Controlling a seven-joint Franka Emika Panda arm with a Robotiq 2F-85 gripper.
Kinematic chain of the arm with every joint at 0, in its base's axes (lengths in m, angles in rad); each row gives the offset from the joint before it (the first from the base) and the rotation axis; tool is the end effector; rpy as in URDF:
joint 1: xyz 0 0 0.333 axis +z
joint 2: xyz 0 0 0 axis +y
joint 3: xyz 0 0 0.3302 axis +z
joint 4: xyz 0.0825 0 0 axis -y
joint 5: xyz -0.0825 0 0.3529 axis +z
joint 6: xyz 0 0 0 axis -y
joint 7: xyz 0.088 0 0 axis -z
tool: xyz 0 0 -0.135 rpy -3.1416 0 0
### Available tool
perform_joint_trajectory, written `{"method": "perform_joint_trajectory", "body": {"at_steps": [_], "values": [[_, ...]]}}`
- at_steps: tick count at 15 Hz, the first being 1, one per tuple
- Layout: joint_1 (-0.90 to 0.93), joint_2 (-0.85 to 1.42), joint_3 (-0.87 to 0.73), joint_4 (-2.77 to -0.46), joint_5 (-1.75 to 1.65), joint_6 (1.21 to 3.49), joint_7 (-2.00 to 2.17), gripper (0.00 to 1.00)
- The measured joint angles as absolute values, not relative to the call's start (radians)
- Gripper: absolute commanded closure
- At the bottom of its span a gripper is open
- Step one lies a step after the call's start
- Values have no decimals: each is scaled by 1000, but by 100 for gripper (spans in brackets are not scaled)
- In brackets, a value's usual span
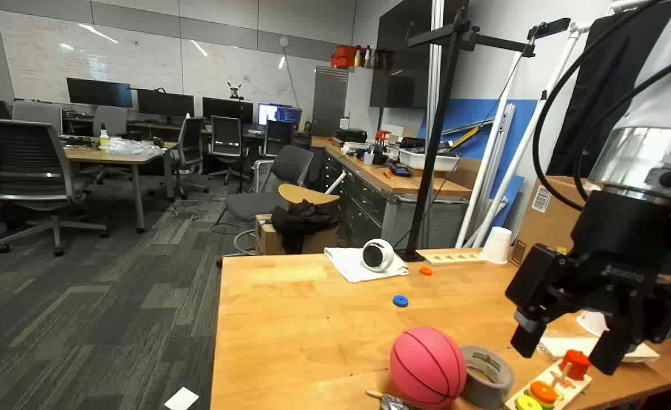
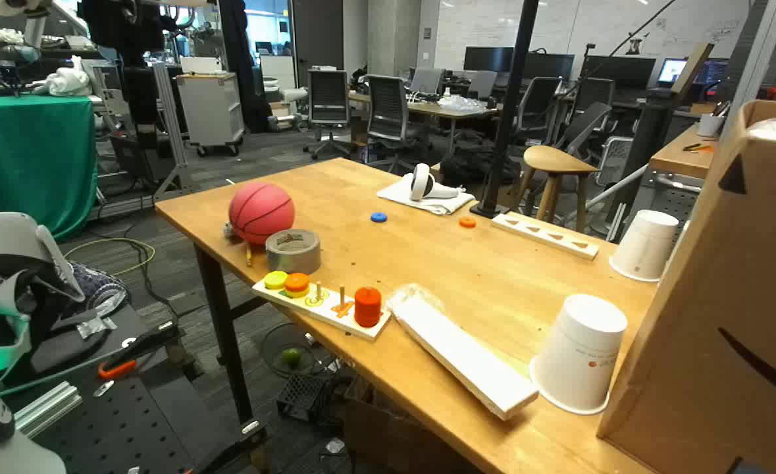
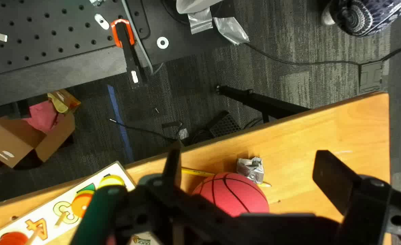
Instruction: Move the ball to the right
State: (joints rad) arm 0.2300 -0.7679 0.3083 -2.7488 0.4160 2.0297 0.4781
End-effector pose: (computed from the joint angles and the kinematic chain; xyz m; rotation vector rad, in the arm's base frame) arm 0.2337 0.1737 0.4226 -2.9614 0.2950 0.0523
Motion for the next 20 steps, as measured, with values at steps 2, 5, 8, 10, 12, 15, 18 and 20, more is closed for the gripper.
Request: {"method": "perform_joint_trajectory", "body": {"at_steps": [2, 5, 8, 10, 12, 15, 18, 20], "values": [[230, -769, 308, -2745, 416, 2030, 478, 0], [230, -770, 308, -2744, 416, 2030, 478, 0], [230, -771, 308, -2744, 416, 2030, 478, 0], [230, -770, 308, -2746, 416, 2029, 478, 0], [231, -766, 309, -2747, 416, 2030, 469, 0], [248, -746, 320, -2745, 416, 2061, 425, 0], [287, -693, 341, -2737, 416, 2154, 361, 0], [321, -638, 354, -2725, 416, 2237, 312, 0]]}}
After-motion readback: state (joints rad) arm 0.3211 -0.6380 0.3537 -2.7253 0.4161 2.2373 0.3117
